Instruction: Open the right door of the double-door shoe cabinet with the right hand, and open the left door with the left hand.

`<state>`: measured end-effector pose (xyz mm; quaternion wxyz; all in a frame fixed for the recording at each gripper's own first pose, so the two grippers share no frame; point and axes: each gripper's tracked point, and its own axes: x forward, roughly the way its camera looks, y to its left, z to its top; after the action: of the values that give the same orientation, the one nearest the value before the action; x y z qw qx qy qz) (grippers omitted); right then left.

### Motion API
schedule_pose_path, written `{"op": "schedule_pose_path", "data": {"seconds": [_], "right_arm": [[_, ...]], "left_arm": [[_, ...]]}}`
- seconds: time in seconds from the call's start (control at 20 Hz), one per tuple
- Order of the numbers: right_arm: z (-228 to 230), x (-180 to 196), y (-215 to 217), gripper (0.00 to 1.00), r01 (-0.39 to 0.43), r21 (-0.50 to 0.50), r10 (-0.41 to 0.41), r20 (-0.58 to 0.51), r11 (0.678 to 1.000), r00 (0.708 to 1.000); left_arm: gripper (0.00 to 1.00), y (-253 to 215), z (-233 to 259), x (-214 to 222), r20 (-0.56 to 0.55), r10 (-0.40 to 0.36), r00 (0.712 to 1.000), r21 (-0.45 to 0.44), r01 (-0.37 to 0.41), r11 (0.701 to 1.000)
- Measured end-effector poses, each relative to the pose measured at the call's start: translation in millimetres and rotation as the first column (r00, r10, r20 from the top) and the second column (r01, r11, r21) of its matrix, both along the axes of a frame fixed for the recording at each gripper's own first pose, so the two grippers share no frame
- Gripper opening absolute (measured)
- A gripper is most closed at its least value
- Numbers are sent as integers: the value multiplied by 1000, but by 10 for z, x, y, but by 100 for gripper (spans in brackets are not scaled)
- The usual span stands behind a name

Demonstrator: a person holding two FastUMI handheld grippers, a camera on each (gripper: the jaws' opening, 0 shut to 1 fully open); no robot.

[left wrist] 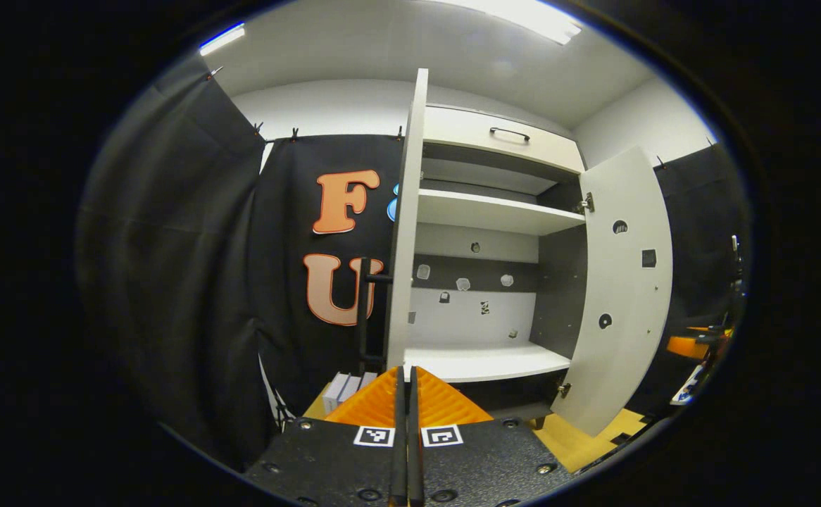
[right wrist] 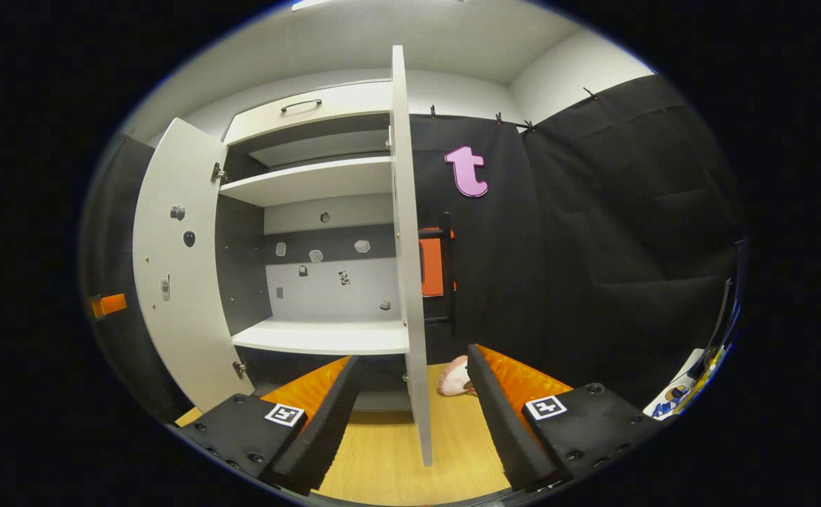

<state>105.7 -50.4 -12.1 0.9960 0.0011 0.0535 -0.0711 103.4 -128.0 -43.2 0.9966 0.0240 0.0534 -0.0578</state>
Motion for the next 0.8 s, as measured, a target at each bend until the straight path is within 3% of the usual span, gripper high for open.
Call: {"op": "schedule_pose_path", "data": {"seconds": [0.05, 0.15, 0.2, 0.25, 0.3, 0.35, 0.6, 0.65, 0.75, 0.8], "right_arm": [[2, 13, 20, 98, -9, -2, 9, 2, 1000, 1000], [1, 5, 37, 98, -18, -5, 18, 5, 1000, 1000], [11, 8, 57, 94, -23, -5, 23, 11, 1000, 1000], [17, 1, 82, 98, -32, -2, 32, 13, 999, 999], [24, -11, 87, 94, -37, -1, 37, 15, 999, 999], [25, -14, 77, 98, -35, -3, 35, 17, 999, 999], [78, -54, 6, 98, -12, -12, 12, 31, 1000, 999], [88, -54, 1, 94, -11, -8, 11, 34, 1000, 999], [99, -46, -6, 94, -8, -2, 8, 37, 1000, 999], [95, -43, -9, 94, -3, 1, 3, 37, 1000, 999]], "left_arm": [[1, -163, 0, 16, 6, -24, 1000, -18, 24, 1000], [1, -394, -33, 35, 10, -57, 998, -45, 57, 997], [1, -490, -61, 45, 5, -73, 997, -59, 73, 996], [1, -570, -90, 70, -2, -81, 997, -66, 80, 995], [1, -634, -113, 91, -7, -85, 996, -65, 84, 994], [8, -660, -121, 106, -8, -79, 997, -57, 79, 995], [56, -757, -137, 123, 8, -82, 997, -16, 82, 997], [72, -764, -146, 138, 13, -77, 997, -20, 78, 997], [98, -756, -143, 142, 17, -66, 998, -39, 67, 997], [97, -737, -157, 138, 11, -58, 998, -47, 59, 997]]}}
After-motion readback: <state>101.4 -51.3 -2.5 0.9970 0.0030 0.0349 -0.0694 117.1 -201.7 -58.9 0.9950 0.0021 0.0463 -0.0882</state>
